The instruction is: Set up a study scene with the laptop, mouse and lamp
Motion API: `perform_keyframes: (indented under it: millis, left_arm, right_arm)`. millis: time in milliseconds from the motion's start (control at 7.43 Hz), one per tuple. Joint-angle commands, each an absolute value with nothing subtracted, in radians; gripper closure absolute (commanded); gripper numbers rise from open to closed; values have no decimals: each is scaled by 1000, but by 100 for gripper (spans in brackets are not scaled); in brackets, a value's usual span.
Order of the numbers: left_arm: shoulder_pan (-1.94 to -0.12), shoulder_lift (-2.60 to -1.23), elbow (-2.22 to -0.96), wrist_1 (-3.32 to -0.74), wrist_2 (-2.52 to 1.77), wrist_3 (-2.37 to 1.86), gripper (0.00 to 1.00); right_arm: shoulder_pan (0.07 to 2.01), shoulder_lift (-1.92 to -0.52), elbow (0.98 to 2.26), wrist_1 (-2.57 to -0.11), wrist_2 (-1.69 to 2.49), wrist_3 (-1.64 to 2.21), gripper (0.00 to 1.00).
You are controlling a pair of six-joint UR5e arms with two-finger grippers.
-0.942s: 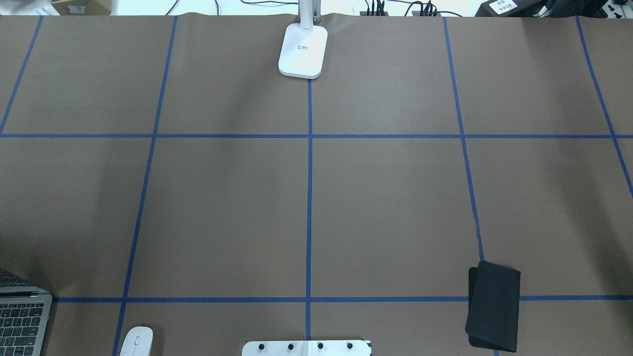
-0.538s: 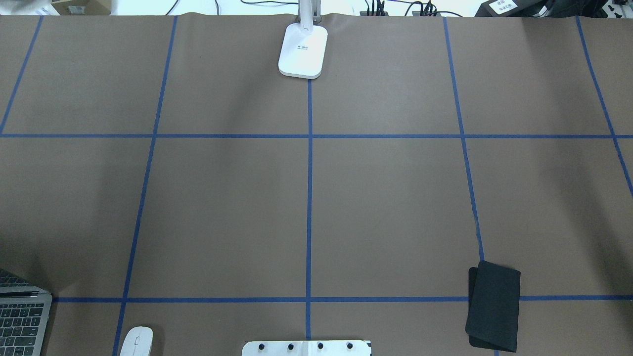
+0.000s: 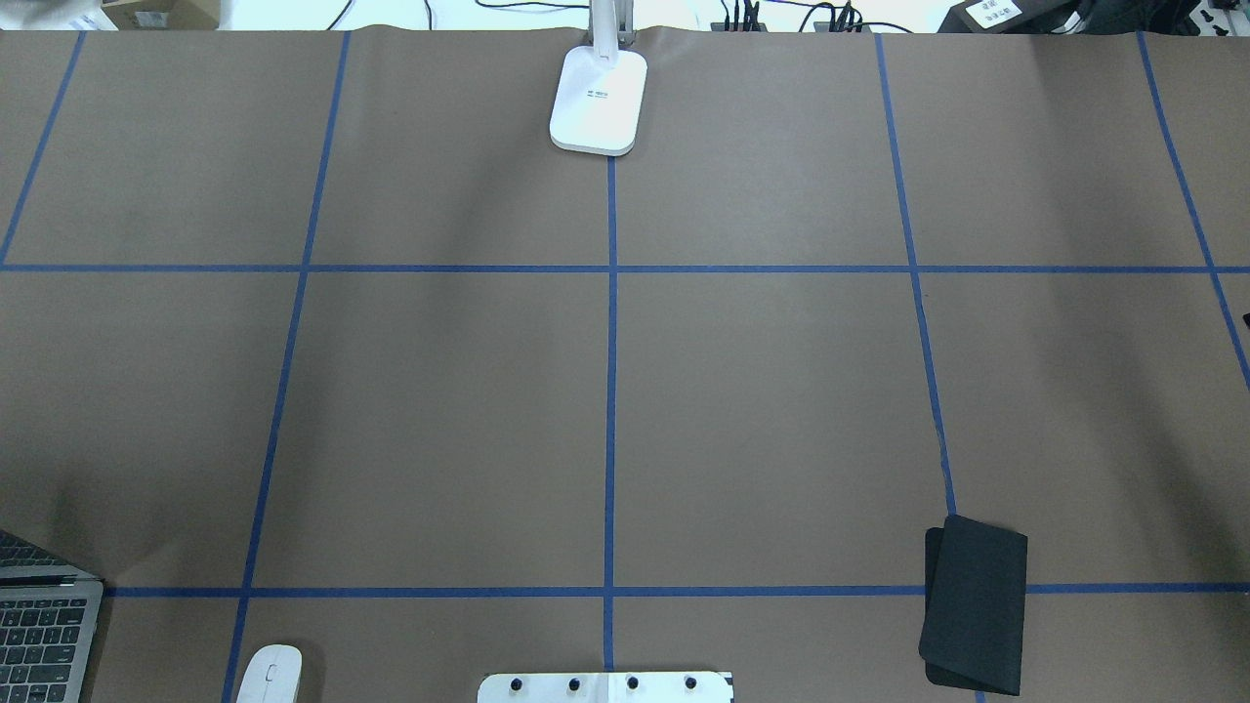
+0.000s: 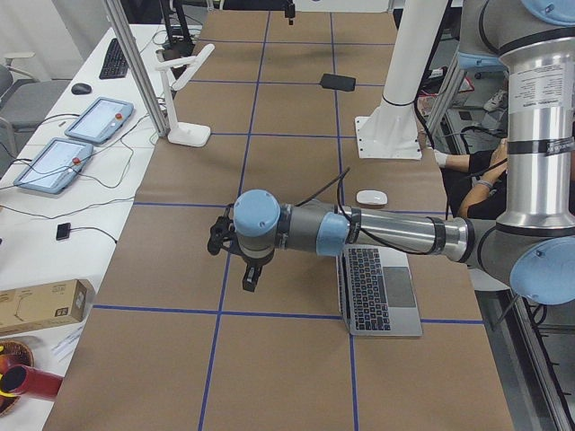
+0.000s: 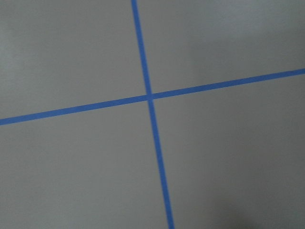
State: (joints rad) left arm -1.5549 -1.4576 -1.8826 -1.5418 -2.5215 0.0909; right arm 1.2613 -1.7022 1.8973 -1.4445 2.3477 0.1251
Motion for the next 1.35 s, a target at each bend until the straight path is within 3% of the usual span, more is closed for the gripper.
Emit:
perform_keyframes:
  millis: [0,807,1211]
  left_arm:
    - [-1482,-1341,-2116,-1453,-2523,89,0]
    - [-1206,-1279,-2197,-1450,-2452,467,0]
    - [-1178,-1241,-2224,-1445,-2453,479,0]
  right_arm:
    - [1198,-1658,1957,-1443,2358,169,0]
    - [1109,-1618,2042,-1445,2347,173,0]
    - [1106,-1621,2042,-1445,2344,173,0]
